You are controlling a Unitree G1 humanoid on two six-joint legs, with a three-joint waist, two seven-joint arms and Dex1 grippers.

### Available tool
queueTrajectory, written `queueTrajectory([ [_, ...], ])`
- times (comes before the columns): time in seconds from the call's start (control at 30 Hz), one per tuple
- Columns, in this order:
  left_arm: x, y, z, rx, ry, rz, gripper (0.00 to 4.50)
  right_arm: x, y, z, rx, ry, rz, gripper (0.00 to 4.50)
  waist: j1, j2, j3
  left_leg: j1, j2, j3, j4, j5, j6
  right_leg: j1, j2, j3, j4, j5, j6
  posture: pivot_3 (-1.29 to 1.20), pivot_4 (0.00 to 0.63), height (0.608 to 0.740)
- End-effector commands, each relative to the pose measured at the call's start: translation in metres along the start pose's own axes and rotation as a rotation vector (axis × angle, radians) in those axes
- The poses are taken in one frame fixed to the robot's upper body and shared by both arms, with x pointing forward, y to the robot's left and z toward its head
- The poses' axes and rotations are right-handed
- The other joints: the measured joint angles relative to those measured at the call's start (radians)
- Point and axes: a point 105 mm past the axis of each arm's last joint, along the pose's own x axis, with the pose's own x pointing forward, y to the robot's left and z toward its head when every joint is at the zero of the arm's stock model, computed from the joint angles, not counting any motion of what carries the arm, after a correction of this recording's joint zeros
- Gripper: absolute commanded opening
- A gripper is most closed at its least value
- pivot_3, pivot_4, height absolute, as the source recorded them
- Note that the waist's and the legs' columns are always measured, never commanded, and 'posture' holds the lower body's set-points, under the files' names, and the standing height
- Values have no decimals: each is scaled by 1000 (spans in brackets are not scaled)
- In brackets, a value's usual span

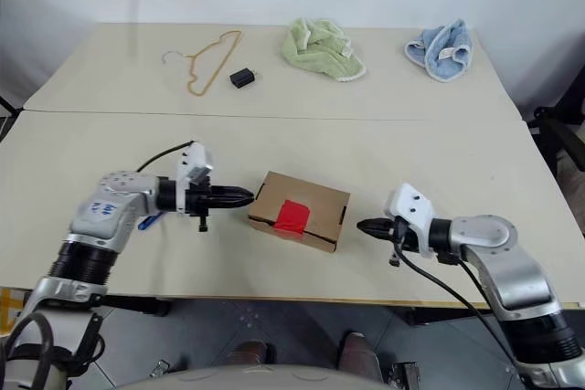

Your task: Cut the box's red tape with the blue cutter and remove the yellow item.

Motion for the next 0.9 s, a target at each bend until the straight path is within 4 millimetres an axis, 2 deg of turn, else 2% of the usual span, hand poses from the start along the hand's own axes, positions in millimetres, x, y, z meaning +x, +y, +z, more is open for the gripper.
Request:
queueTrajectory([
  [0.03,12,-12,7,28,-15,-71,442,4,-22,11,-25,-31,-70,0,0,0,0,0,0,0,0,0,0,0,0,0,0,0,0,0,150,740],
  [0.2,32,-37,6,-25,-12,-163,442,11,-60,12,-50,-27,-160,0,-2,0,0,0,0,0,0,0,0,0,0,0,-1,0,0,0,150,740],
  [0.3,36,-51,10,-33,-21,-188,442,9,-86,18,-78,-50,-243,0,-3,0,0,-1,0,0,-1,0,0,0,0,0,-1,0,0,0,150,740],
  [0.4,18,-55,18,-56,-43,-194,442,-4,-110,23,-171,-32,-329,0,-4,0,0,-1,0,0,-1,0,0,-1,0,0,-1,0,0,0,150,740],
  [0.5,-16,-44,37,-88,-101,-150,442,-25,-120,28,-193,-29,-354,0,-5,1,1,-1,0,0,-1,0,0,-1,0,0,-1,0,0,0,150,740],
  [0.6,-36,-23,49,-77,-152,-54,442,-36,-109,22,-161,13,-286,0,-1,1,1,-1,0,0,-1,0,0,-1,0,0,-1,0,0,0,150,740],
  [0.67,-38,-3,54,-46,-173,39,442,-40,-90,11,-100,77,-196,0,8,1,1,-1,0,0,-1,0,0,0,0,0,-2,0,0,0,150,740],
  [0.73,-30,15,56,-12,-180,117,442,-43,-63,1,-18,149,-79,0,12,1,1,-1,0,0,-1,0,0,1,0,-1,-3,0,0,0,150,740],
  [0.8,-19,24,52,11,-155,149,442,-44,-43,-4,26,196,-2,0,17,2,1,-1,0,0,0,0,0,1,0,-1,-2,0,1,0,150,740],
  [0.9,11,18,38,48,-76,90,442,-35,-15,-4,107,231,89,0,10,2,1,-1,0,1,0,0,0,1,0,0,-2,1,1,0,150,740],
])
